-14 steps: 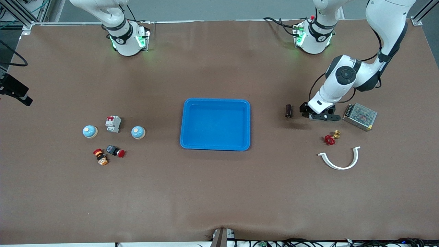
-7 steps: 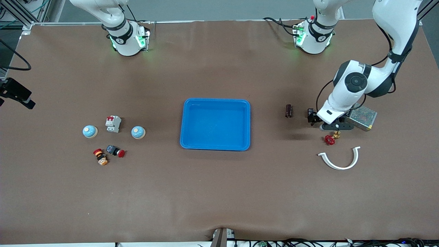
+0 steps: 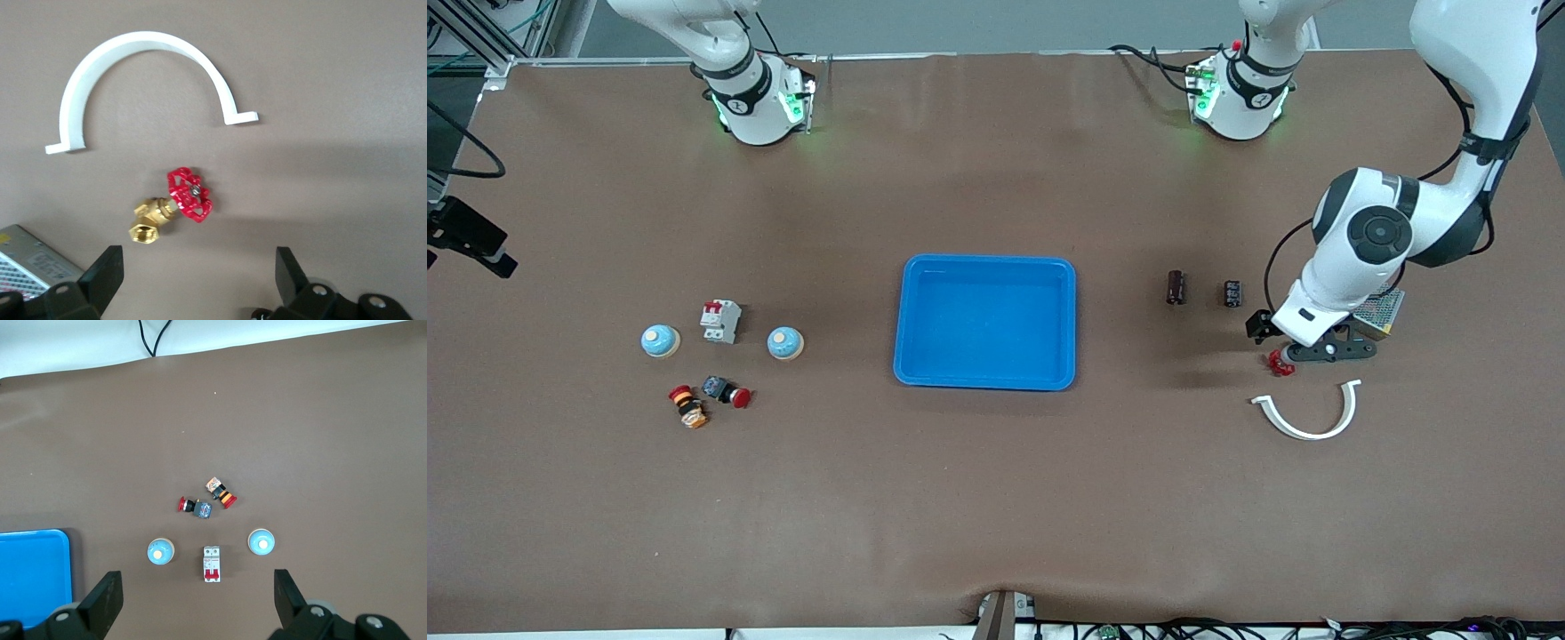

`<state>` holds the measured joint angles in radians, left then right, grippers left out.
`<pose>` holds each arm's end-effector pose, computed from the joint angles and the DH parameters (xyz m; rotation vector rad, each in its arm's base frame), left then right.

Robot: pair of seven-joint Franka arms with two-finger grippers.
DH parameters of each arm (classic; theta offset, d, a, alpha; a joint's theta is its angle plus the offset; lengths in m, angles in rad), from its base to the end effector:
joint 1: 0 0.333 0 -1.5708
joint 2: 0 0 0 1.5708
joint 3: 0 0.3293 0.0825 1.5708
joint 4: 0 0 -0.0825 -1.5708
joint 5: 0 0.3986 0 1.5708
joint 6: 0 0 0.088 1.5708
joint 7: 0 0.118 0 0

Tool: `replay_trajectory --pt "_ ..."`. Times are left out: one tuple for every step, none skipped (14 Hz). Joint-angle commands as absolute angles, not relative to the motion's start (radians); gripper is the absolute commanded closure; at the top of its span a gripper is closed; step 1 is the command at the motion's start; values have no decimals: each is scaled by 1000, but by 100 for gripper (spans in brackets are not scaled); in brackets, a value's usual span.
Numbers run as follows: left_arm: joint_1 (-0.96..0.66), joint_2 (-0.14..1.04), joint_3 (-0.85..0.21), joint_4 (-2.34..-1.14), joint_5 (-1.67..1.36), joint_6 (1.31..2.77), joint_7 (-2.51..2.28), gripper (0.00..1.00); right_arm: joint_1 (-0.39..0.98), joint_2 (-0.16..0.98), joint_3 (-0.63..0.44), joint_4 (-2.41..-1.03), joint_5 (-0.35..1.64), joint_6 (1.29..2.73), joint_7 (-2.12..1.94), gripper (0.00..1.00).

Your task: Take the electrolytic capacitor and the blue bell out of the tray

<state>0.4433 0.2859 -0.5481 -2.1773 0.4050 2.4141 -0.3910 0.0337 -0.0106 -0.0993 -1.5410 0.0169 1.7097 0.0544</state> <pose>0.5698 -0.0540 0.2684 -3.0264 -0.0019 -0.0632 0.5804 -0.0367 0.6613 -3.1064 0.1881 -0.2798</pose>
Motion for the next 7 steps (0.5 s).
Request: replay_trajectory --pt "456 285 -560 -2047 310 2246 -273 0 37 -32 -98 -1563 12 1703 72 0" --pt "456 285 -555 -1984 276 2155 -238 0 37 -32 -97 -1563 12 1703 72 0" --pt "454 285 -552 -1927 256 2082 -201 0 37 -32 -98 -1565 12 1703 72 0" --pt "446 285 -545 -1896 247 2041 -175 0 35 -31 -97 -1565 12 1703 72 0" --pt "433 276 -519 -1881 239 2023 -169 0 34 -31 -98 -1565 12 1703 71 0" --pt "389 252 -477 -1878 206 2019 -169 0 34 -31 -97 -1566 12 1703 64 0" --pt "344 233 -419 -1868 160 2016 -169 0 34 -31 -97 -1566 12 1703 58 0"
